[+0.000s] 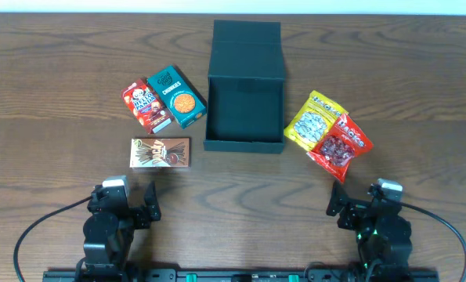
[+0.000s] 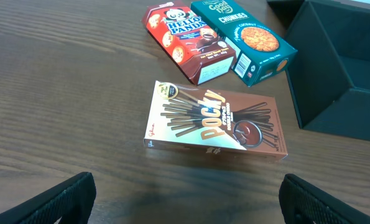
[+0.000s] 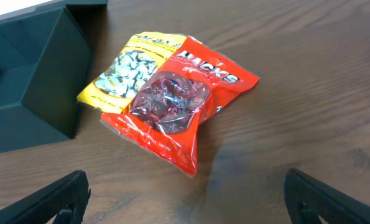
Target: Pack container
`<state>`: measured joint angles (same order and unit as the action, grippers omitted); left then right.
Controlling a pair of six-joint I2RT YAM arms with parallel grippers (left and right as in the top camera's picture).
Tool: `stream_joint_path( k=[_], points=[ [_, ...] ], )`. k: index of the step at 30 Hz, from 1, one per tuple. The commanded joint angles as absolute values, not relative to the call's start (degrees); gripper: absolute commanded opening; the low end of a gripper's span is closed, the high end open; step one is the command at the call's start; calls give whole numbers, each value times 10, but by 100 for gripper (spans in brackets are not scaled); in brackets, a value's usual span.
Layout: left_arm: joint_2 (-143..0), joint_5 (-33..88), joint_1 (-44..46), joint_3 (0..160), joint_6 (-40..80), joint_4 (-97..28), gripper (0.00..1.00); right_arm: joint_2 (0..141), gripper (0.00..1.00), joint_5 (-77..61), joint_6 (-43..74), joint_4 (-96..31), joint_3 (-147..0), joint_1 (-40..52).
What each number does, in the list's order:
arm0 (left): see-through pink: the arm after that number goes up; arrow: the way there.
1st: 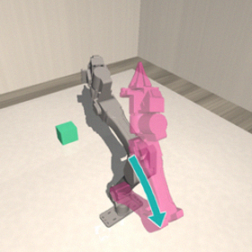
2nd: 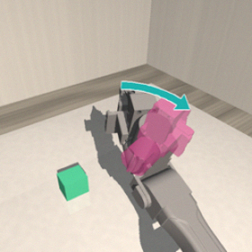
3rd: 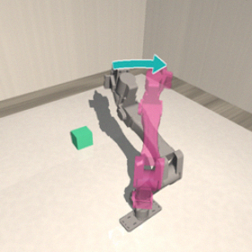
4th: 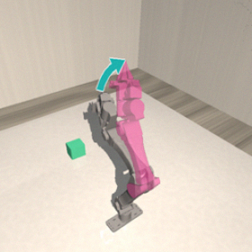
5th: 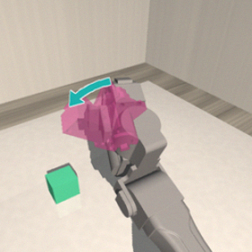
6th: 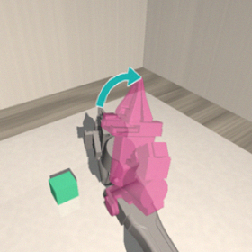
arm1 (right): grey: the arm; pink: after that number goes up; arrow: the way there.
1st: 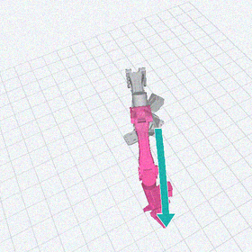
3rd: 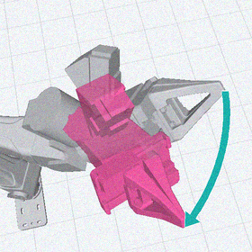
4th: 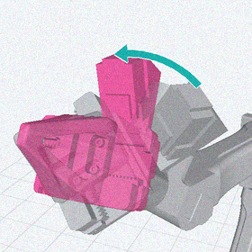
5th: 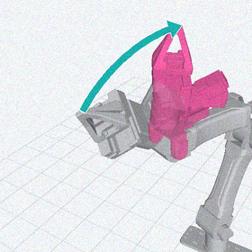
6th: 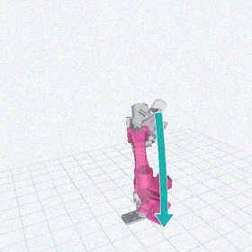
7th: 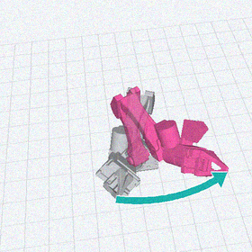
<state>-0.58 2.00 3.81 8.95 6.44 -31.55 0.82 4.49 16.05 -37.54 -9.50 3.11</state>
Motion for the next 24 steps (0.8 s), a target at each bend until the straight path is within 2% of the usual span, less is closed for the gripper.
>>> stream_joint_path(
  k=[1,24],
  points=[
    [-2,19,39,84,69,-314,95,3,99,45,154,-375,-90,27],
    [-2,41,39,84,70,-313,95,3,99,45,154,-375,-90,27]
  ],
)
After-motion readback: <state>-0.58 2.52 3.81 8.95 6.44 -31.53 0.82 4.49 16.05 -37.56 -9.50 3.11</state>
